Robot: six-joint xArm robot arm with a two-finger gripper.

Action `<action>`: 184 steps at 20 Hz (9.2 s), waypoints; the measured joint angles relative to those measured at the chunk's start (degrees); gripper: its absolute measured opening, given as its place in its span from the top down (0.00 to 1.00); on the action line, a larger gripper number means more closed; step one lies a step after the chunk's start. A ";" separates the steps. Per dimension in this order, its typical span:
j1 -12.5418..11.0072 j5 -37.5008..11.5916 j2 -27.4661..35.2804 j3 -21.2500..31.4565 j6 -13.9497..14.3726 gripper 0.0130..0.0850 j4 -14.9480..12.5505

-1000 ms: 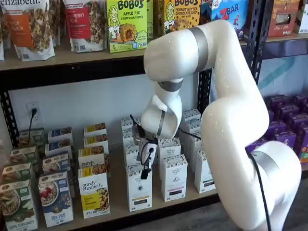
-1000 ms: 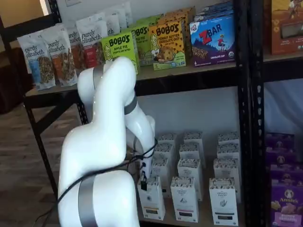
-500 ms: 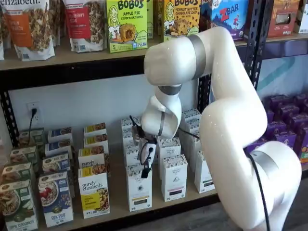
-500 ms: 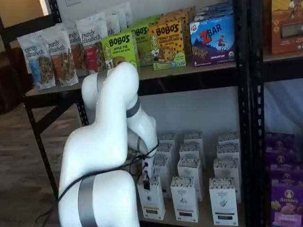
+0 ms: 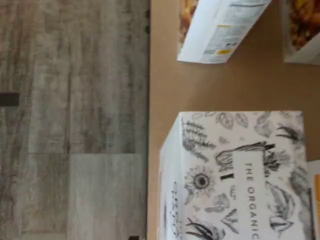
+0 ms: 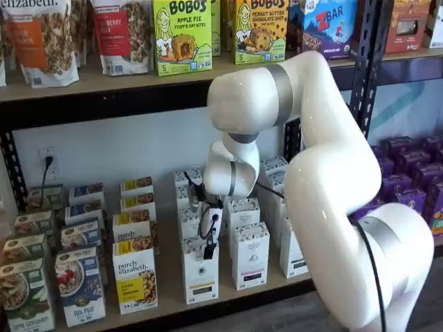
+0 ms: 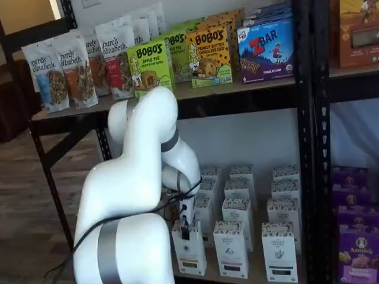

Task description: Pick up the white box with a yellow strip in the middle, on the bottom shelf, the fourth box from the left

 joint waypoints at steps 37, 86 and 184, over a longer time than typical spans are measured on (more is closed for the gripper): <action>0.18 3.29 4.77 -5.68 3.99 0.11 -4.07; 0.44 3.16 3.60 -3.98 4.06 0.50 -3.96; 5.44 -1.28 -45.60 49.88 16.20 0.50 -12.49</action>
